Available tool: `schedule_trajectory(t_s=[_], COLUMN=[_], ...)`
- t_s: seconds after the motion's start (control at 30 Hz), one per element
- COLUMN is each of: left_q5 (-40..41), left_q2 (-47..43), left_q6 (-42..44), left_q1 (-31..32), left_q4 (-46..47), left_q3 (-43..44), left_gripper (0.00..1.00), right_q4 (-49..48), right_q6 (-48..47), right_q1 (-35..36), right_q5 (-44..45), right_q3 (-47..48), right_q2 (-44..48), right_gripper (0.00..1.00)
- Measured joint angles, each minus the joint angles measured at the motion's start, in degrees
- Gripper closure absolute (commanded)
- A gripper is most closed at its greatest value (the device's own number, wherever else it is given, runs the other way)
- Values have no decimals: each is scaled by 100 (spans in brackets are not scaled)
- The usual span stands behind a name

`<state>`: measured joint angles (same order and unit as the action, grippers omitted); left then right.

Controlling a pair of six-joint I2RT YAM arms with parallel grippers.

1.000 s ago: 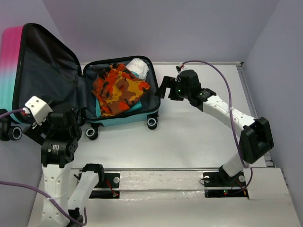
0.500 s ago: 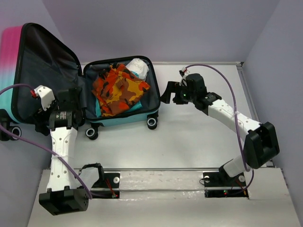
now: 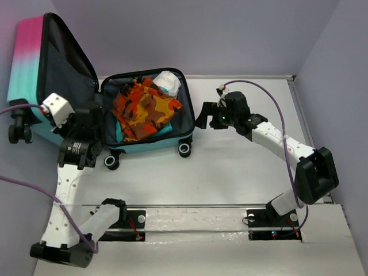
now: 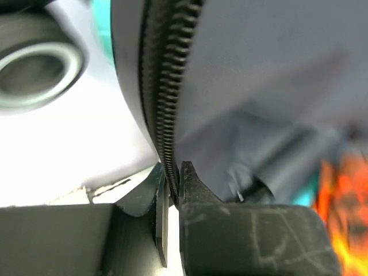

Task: Pack the luggage

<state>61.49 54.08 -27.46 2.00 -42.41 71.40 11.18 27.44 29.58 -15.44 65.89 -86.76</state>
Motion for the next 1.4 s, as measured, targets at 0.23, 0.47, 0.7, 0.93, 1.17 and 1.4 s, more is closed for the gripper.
schedule_trajectory(t_s=[0.23, 0.47, 0.7, 0.93, 1.17, 1.4], left_q5=[1569, 2033, 964, -223, -2068, -3530], left_q2=[1056, 3582, 3967, 2238, 1185, 2343], left_q6=[-258, -507, -848, 490, 748, 658], left_q1=[3762, 5727, 6555, 6651, 2461, -557], left_q4=[-1530, -2428, -2061, 24, 1274, 1615], left_q3=[791, 1453, 2052, 2312, 2234, 2000], left_gripper=[94, 3, 1, 1, 7, 11], right_q4=[-70, -96, -120, -46, 20, -28], right_q6=[168, 396, 509, 525, 448, 389], right_q1=[0, -122, -555, -693, -756, -756], right_q5=[188, 562, 1027, 1510, 1473, 898], right_q3=[22, -179, -691, -1056, -892, 201], right_q2=[-518, -490, 181, 619, 686, -87], right_gripper=[3, 2, 13, 51, 93, 93])
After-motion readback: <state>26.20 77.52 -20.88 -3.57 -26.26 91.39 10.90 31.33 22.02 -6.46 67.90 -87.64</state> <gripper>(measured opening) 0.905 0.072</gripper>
